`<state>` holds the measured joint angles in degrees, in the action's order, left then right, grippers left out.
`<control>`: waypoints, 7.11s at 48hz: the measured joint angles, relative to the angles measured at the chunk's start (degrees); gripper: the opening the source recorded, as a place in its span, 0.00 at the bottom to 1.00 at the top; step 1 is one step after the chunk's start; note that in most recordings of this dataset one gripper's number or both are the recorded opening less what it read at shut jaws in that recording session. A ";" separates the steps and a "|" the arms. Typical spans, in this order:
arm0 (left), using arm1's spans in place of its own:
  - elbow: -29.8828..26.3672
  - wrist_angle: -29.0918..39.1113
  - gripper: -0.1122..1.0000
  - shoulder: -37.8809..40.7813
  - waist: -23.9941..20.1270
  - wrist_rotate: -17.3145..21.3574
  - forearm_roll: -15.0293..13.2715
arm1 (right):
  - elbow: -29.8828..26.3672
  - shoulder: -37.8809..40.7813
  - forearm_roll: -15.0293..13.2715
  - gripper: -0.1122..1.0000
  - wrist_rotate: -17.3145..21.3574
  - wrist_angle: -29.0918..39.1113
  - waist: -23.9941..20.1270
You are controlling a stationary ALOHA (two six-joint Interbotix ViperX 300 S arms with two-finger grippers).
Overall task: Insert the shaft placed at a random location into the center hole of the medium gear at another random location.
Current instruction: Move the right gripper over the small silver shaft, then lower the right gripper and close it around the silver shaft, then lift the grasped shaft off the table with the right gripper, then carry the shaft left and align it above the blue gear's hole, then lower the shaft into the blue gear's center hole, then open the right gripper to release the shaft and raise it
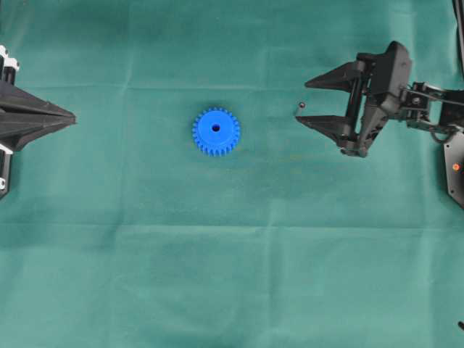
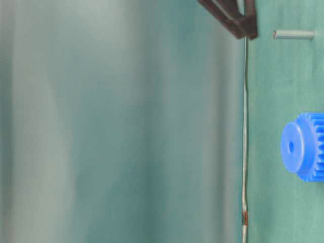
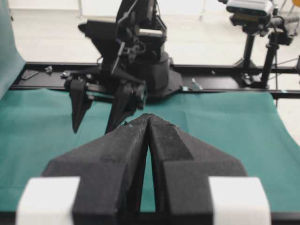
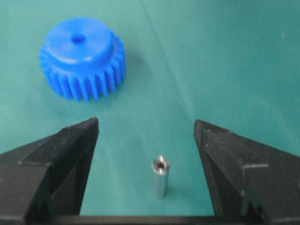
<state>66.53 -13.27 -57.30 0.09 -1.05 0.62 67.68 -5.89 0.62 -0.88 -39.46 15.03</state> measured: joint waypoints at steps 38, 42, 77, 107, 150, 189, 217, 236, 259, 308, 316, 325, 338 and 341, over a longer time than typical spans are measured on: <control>0.00 0.88 0.10 0.09 0.00 0.00 0.00 | -1.41 11.25 1.67 0.65 0.00 -5.98 0.44; 0.00 0.88 0.10 0.09 0.00 0.00 0.00 | -0.88 11.07 1.76 0.60 0.00 -6.77 0.44; 0.00 1.58 0.10 0.09 0.00 0.00 0.09 | -0.35 10.63 1.58 0.23 0.00 -8.44 0.44; 0.00 1.58 0.10 0.09 0.00 0.00 0.09 | -2.29 -6.42 1.49 0.23 0.00 7.65 0.44; 0.00 2.37 0.10 0.18 0.00 -0.09 0.09 | -4.92 -5.19 1.49 0.23 0.09 10.02 -0.88; 0.00 2.90 0.10 0.09 0.00 0.00 0.00 | -25.66 11.16 1.58 0.23 0.09 14.24 -8.17; 0.00 2.90 0.10 0.09 0.00 -0.18 0.00 | -28.13 13.54 1.49 0.23 0.09 14.33 -8.53; 0.00 2.90 0.10 0.18 0.00 -0.26 0.09 | -28.48 14.68 1.49 0.23 0.09 14.24 -8.53; 0.00 3.08 0.10 0.09 0.00 -0.26 0.09 | -28.74 17.84 1.58 0.23 0.09 13.89 -8.09; 0.00 3.43 0.10 0.18 0.09 -0.26 0.00 | -29.18 21.18 1.58 0.23 0.09 13.36 -8.09; 0.00 3.43 0.10 0.09 0.00 -0.26 0.00 | -29.18 21.27 1.58 0.43 0.09 13.45 -8.09; 0.00 3.34 0.10 0.18 0.00 -0.26 0.09 | -29.18 21.01 1.58 0.86 0.09 13.45 -8.26; 0.00 3.34 0.10 0.18 0.00 -0.26 0.00 | -28.48 16.08 1.58 0.77 0.09 14.33 -8.35; 0.00 3.43 0.10 0.18 0.00 -0.26 0.00 | -27.95 14.85 1.58 0.77 0.09 15.03 -8.44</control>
<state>66.53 -9.84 -57.13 0.09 -1.32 0.62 39.73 8.96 2.20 -0.79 -24.43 6.59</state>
